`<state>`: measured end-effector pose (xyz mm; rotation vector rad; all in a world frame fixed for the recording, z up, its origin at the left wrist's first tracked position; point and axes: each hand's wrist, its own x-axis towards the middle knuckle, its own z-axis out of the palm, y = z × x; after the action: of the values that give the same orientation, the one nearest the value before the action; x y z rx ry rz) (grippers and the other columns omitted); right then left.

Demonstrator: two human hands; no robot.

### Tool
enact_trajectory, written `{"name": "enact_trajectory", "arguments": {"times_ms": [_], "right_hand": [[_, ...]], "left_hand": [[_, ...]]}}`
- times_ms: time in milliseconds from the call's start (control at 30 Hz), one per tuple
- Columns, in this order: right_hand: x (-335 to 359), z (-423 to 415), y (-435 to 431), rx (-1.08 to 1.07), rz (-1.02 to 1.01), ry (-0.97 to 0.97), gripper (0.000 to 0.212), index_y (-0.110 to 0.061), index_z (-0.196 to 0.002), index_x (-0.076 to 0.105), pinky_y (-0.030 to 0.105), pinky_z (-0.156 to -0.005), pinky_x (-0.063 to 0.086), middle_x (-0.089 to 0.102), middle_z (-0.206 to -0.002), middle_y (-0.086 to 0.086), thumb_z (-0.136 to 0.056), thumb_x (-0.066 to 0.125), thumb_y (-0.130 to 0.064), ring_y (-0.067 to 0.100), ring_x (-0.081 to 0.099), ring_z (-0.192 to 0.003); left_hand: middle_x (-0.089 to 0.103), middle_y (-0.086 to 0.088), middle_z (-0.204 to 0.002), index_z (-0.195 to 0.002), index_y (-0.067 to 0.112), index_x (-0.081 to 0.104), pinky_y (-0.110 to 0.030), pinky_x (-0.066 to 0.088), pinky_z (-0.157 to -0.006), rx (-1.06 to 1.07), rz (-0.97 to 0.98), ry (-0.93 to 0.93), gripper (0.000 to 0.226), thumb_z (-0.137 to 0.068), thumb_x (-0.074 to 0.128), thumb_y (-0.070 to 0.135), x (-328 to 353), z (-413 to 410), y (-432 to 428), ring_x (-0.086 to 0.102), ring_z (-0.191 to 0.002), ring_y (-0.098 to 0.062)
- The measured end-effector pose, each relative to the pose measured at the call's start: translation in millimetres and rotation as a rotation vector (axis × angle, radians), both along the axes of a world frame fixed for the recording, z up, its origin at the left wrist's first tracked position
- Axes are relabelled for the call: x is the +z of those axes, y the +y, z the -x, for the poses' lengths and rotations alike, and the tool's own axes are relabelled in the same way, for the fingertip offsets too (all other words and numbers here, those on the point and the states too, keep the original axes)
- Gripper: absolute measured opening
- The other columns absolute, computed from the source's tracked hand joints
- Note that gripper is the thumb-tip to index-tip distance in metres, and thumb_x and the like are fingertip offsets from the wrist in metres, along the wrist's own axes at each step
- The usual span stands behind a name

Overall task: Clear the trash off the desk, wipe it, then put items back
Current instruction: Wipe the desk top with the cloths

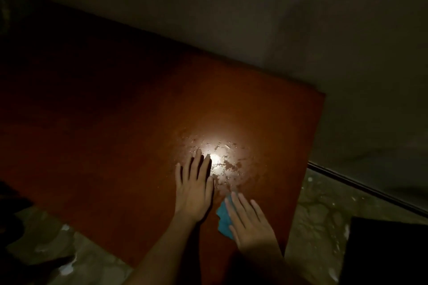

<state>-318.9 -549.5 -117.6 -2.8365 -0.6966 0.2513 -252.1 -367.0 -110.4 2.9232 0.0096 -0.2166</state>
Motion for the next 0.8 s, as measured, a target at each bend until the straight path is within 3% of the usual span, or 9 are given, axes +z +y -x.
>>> {"name": "enact_trajectory", "arguments": {"times_ms": [100,267,433,533,633,800], "right_hand": [[-1,-16,-3,-0.137,0.088,0.033,0.052,-0.010,-0.136,0.039,0.040,-0.106,0.026,0.042,-0.141,0.011,-0.089,0.037,-0.035,0.023,0.055,-0.122],[-5,-12,-3,-0.508,0.050,-0.067,0.057,-0.006,-0.139,0.035,0.041,-0.115,0.017,0.035,-0.147,0.016,-0.088,0.043,-0.030,0.028,0.034,-0.135],[-3,-62,-15,-0.607,0.177,-0.087,0.055,-0.004,-0.141,0.037,0.043,-0.114,0.024,0.032,-0.149,0.019,-0.093,0.049,-0.026,0.031,0.037,-0.136],[5,-121,-29,-0.812,0.146,-0.031,0.052,-0.017,-0.150,0.007,0.035,-0.119,0.002,0.006,-0.158,0.005,-0.102,0.025,-0.028,0.018,0.004,-0.145],[6,-146,-24,-0.694,0.043,-0.009,0.052,-0.023,-0.147,-0.002,0.035,-0.120,0.002,-0.006,-0.156,-0.003,-0.100,0.019,-0.031,0.013,-0.004,-0.145],[-1,-73,1,-0.350,0.018,-0.003,0.055,-0.014,-0.143,0.032,0.041,-0.110,0.036,0.034,-0.149,0.006,-0.091,0.035,-0.032,0.019,0.036,-0.137]], "left_hand": [[0.018,-0.004,-0.157,-0.149,0.023,0.016,-0.050,0.000,-0.115,-0.110,-0.030,-0.003,0.056,-0.098,0.021,0.044,-7,-35,0,0.011,-0.146,-0.021],[0.012,-0.001,-0.158,-0.151,0.023,0.013,-0.053,-0.003,-0.115,-0.189,0.003,-0.050,0.058,-0.098,0.021,0.045,-13,-42,-5,0.009,-0.147,-0.020],[0.013,0.000,-0.158,-0.151,0.024,0.018,-0.052,-0.004,-0.116,-0.239,0.003,-0.071,0.058,-0.097,0.026,0.043,-21,-48,-4,0.011,-0.146,-0.020],[0.017,-0.001,-0.157,-0.150,0.024,0.018,-0.053,0.000,-0.115,-0.220,0.006,-0.097,0.057,-0.096,0.027,0.042,-27,-51,-2,0.013,-0.146,-0.021],[0.016,-0.001,-0.158,-0.150,0.023,0.018,-0.054,0.001,-0.114,-0.190,0.011,-0.086,0.057,-0.096,0.025,0.041,-32,-60,-2,0.014,-0.146,-0.023],[0.017,-0.002,-0.158,-0.150,0.022,0.020,-0.054,0.000,-0.115,-0.191,0.010,-0.069,0.055,-0.097,0.020,0.040,-33,-55,-2,0.014,-0.146,-0.024]]}}
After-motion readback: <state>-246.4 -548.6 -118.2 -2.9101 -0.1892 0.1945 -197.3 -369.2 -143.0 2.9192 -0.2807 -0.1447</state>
